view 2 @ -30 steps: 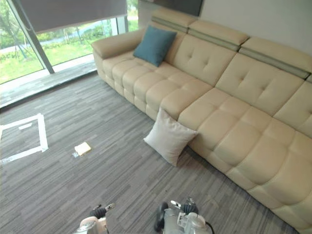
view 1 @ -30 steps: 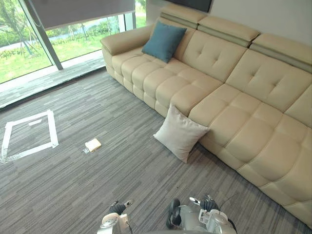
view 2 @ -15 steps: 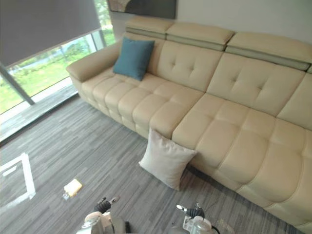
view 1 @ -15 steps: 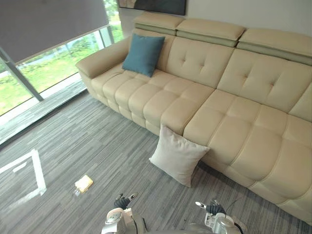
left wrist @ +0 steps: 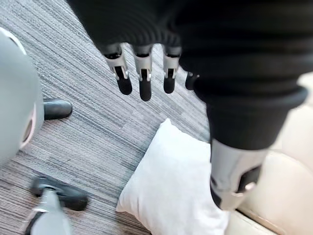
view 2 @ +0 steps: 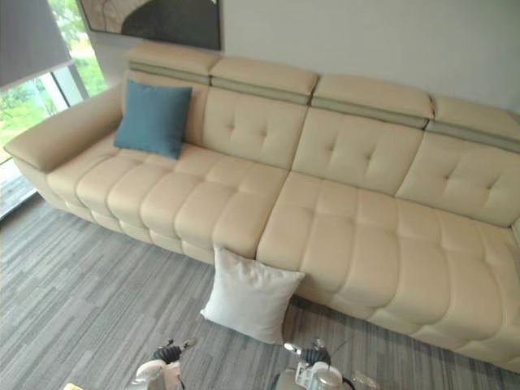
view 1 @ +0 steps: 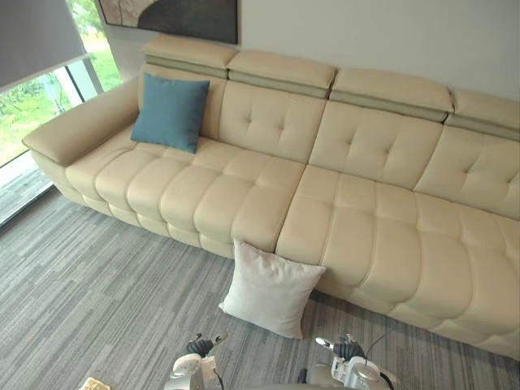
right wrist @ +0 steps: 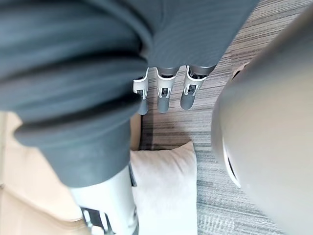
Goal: Pick up cushions and gather them together orderly.
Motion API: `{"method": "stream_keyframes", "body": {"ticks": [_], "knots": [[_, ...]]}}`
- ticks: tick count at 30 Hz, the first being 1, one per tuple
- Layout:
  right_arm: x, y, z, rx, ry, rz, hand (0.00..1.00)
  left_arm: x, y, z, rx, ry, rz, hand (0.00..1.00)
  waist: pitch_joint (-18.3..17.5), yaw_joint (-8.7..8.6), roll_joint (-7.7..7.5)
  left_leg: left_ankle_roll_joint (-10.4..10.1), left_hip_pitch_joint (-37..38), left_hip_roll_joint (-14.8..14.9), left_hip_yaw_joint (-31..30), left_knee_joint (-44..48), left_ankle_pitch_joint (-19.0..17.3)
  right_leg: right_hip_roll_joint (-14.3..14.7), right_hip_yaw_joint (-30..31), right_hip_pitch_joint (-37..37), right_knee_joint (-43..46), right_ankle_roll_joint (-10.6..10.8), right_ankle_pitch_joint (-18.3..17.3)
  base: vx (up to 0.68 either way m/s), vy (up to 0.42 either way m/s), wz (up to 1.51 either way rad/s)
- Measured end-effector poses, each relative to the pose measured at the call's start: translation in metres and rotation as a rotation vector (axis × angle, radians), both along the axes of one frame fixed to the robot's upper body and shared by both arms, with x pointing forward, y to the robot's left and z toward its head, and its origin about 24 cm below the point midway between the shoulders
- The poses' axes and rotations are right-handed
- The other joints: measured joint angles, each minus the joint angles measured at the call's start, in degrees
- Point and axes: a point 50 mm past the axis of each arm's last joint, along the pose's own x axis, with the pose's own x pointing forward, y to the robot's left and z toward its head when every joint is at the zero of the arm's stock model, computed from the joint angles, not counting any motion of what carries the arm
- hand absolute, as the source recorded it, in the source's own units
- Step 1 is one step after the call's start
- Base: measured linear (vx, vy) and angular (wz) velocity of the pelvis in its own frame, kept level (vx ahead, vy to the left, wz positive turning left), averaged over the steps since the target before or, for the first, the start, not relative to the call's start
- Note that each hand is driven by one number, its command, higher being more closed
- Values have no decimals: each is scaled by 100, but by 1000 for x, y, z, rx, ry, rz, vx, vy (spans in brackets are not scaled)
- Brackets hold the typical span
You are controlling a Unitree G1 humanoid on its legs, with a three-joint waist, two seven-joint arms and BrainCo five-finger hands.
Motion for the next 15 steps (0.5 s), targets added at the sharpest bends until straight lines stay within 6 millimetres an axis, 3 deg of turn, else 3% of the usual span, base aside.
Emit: {"method": "stream_keyframes", "body": {"ticks": [1, 3, 4, 5, 7, 8, 9, 10, 12, 14, 15], "knots": [[1, -4, 1, -5, -4, -15, 0, -2, -3, -1, -7, 3, -5, 0, 20, -16, 114, -5, 7, 66, -136, 67, -1, 98, 306, 31, 105, 25, -188, 269, -211, 6], [-1, -11, 1, -13, -1, -48, 0, 0, -7, 0, -18, -2, -10, 0, 73, -92, 162, -77, -69, 135, -252, 577, -46, 103, 223, 168, 139, -1, -453, 238, -194, 23], [-6, -14, 0, -19, 14, -52, 0, 2, -6, 1, -13, -15, -9, 0, 100, -92, 121, -230, -484, 304, -381, 1562, -125, 112, 158, 322, 78, 19, -575, 199, -221, 29], [-11, -18, -1, -29, 26, -54, 0, 6, -8, 4, -19, -39, -6, 0, 124, -72, 186, -694, -1129, 553, -715, 3035, -52, 176, 72, 562, -27, -8, -656, 190, -194, 25], [-14, -19, -2, -36, 37, -41, 0, 8, -8, 6, -22, -61, -2, 0, 136, -58, 226, -862, -1716, 765, -894, 4277, -32, 235, 43, 796, -79, -85, -704, 199, -105, -8], [-15, -19, -2, -36, 40, -42, 0, 9, -9, 6, -25, -63, -1, 0, 136, -56, 225, -857, -1803, 809, -841, 4387, -40, 243, 45, 864, -128, -86, -707, 201, -29, -31], [-17, -19, -3, -34, 48, -44, 0, 10, -9, 6, -25, -68, 4, 0, 138, -45, 215, -730, -1854, 825, -768, 4273, -93, 252, 101, 1010, -228, -83, -708, 193, 13, -39], [-18, -18, -3, -32, 50, -45, 0, 10, -9, 7, -27, -71, 3, 0, 132, -43, 202, -466, -1920, 812, -706, 3776, -186, 255, 217, 1102, -332, -49, -717, 195, 40, -41], [-18, -17, -3, -31, 51, -47, 0, 11, -9, 7, -27, -71, 3, 0, 119, -24, 180, -266, -1901, 764, -730, 2785, -208, 247, 413, 1111, -340, 21, -740, 221, 131, -53], [-19, -17, -4, -30, 55, -49, 0, 10, -10, 6, -28, -66, 3, 0, 108, -18, 167, -35, -1746, 633, -1013, 1467, 107, 216, 619, 1072, -231, 143, -801, 244, 219, -57], [-20, -13, -5, -23, 64, -48, 0, 9, -9, 5, -25, -59, 1, 0, 90, 23, 89, -342, -1547, 428, -1153, 1184, 336, 133, 817, 1049, -153, 281, -868, 220, 263, -44]]}}
